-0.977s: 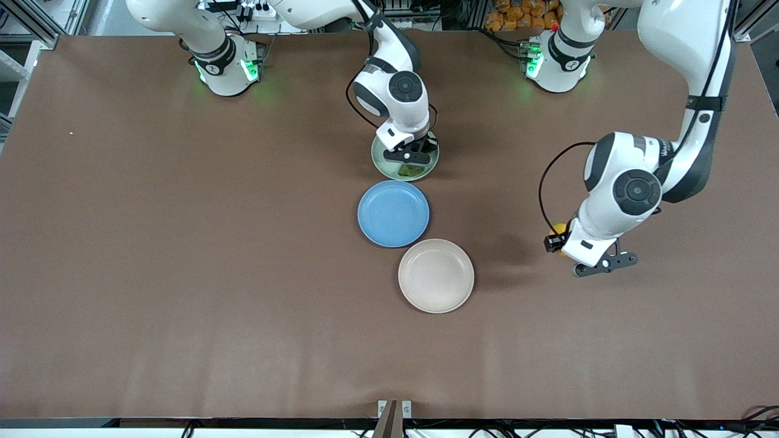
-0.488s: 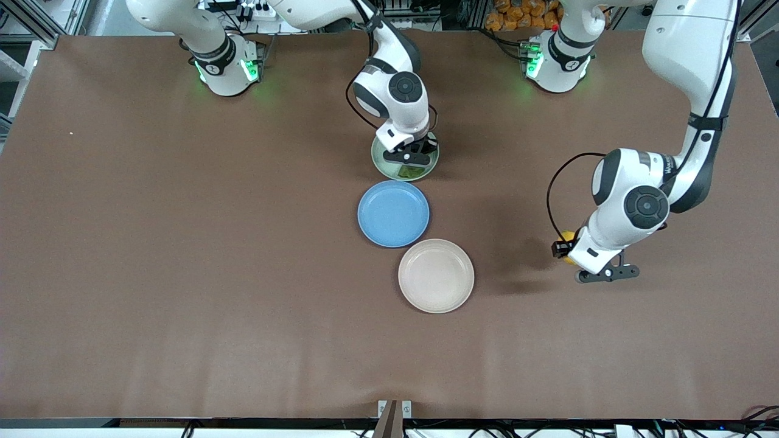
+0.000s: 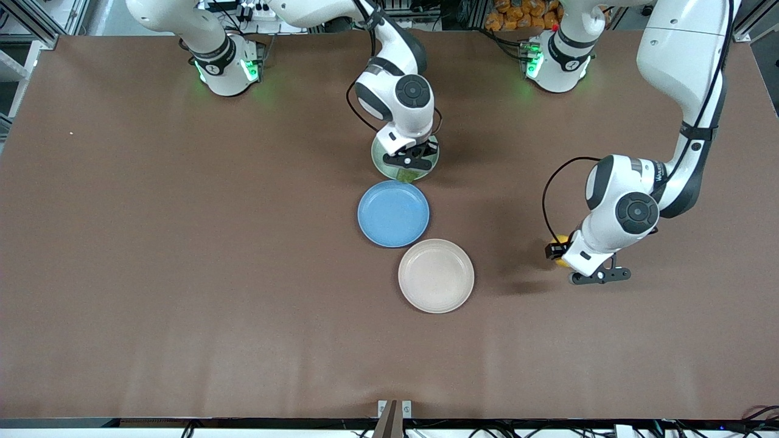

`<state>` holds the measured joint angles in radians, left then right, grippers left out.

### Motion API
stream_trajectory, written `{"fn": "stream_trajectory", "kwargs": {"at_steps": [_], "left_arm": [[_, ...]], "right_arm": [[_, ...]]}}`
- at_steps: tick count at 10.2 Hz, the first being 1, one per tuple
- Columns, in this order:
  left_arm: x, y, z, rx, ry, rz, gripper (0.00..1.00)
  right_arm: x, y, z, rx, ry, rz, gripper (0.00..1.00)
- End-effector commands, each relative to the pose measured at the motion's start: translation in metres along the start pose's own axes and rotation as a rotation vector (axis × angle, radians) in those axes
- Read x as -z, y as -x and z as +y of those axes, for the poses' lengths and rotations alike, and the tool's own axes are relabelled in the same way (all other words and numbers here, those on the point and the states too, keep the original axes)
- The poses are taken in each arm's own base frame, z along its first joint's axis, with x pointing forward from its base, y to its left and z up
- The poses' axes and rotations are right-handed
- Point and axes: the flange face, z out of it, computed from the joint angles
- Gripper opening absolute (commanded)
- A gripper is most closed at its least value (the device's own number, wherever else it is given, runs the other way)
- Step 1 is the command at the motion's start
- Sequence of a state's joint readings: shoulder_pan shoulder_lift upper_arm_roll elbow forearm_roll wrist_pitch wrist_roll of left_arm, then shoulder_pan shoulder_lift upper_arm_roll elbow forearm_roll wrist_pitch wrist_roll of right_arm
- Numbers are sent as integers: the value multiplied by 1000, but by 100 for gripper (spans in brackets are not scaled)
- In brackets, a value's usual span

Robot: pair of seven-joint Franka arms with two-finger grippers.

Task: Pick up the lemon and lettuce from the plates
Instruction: 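Place the lemon on the table while the right gripper lifts the lettuce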

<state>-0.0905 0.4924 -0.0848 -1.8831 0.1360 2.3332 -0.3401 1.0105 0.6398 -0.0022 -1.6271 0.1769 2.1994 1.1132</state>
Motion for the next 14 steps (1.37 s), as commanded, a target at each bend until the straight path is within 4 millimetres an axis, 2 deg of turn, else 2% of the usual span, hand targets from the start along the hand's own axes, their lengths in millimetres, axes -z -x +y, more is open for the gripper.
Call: {"fn": "stream_trajectory", "kwargs": {"at_steps": [1,4,5,6,8,11,14], "left_arm": [[9,-4,-5,-7,6,18,100],[21,-1,0,-5,8,28,100],[35,2,4,14,24,42,100],[48,12,15,51,54,44,100],[59,33,14,68,49,43,100],[81,70,4,72,44,52,100],[96,94,-7,103,60,57,100]], "right_arm": [[28,-13,1,9,32,-13,0],[72,-33,22,54,52,-44,0],[92,-41,32,70,56,-57,0],[113,-50,43,85,56,-71,0],[149,-64,67,111,65,-94,0],[199,-87,115,170,91,-155,0],[244,-108,154,168,72,-161,0]]}}
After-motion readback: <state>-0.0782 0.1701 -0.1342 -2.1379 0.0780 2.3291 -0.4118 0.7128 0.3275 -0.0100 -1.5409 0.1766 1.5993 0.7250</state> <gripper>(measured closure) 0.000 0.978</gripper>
